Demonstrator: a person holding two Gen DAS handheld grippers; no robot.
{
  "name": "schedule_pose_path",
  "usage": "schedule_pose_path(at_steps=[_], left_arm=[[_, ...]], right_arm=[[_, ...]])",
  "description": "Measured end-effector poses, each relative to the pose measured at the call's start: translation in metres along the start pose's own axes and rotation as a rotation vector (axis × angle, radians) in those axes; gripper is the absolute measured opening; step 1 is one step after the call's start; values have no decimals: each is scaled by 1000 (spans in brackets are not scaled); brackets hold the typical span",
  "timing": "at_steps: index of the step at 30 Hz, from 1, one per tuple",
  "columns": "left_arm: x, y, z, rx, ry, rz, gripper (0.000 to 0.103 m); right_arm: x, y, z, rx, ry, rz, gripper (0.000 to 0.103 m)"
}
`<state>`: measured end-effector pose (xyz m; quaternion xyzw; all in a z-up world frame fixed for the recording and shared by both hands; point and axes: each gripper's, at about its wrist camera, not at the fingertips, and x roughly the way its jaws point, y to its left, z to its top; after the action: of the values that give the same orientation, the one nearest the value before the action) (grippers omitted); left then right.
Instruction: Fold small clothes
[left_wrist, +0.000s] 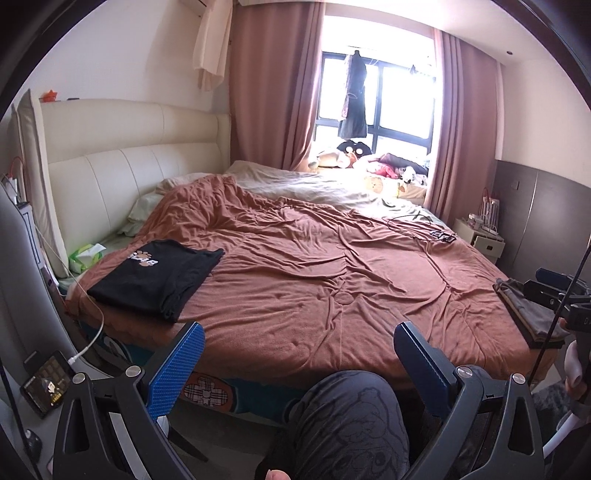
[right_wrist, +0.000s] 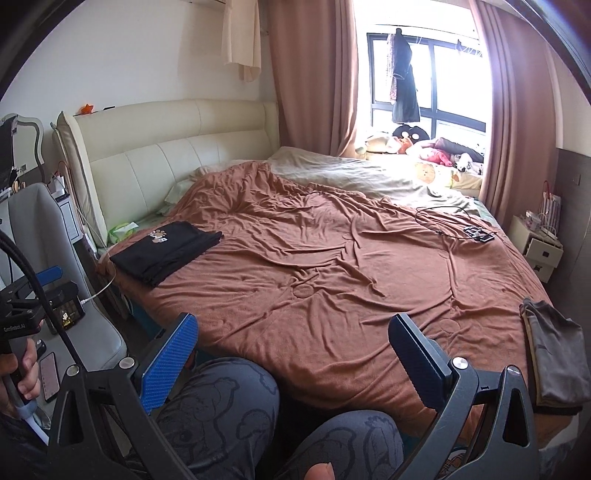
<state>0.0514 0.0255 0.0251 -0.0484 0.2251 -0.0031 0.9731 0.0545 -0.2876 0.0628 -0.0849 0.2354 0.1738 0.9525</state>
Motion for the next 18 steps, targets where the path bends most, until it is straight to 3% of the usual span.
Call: schedule_pose_path(at_steps=[8, 12, 15, 18], left_arm=[[-12, -16, -28, 18, -16, -11, 103], [-14, -22, -37, 51, -54, 36, 103], [-14, -21, -39, 24, -63, -3, 103], [-15, -19, -43, 4, -86, 5, 103]], right_arm=[[-11, -5, -37, 41, -24, -26, 103], [-14, -8, -53, 69, -34, -15, 103], [-16, -11, -64, 79, -45, -16, 103], [-18, -14, -73, 86, -53, -21, 103]])
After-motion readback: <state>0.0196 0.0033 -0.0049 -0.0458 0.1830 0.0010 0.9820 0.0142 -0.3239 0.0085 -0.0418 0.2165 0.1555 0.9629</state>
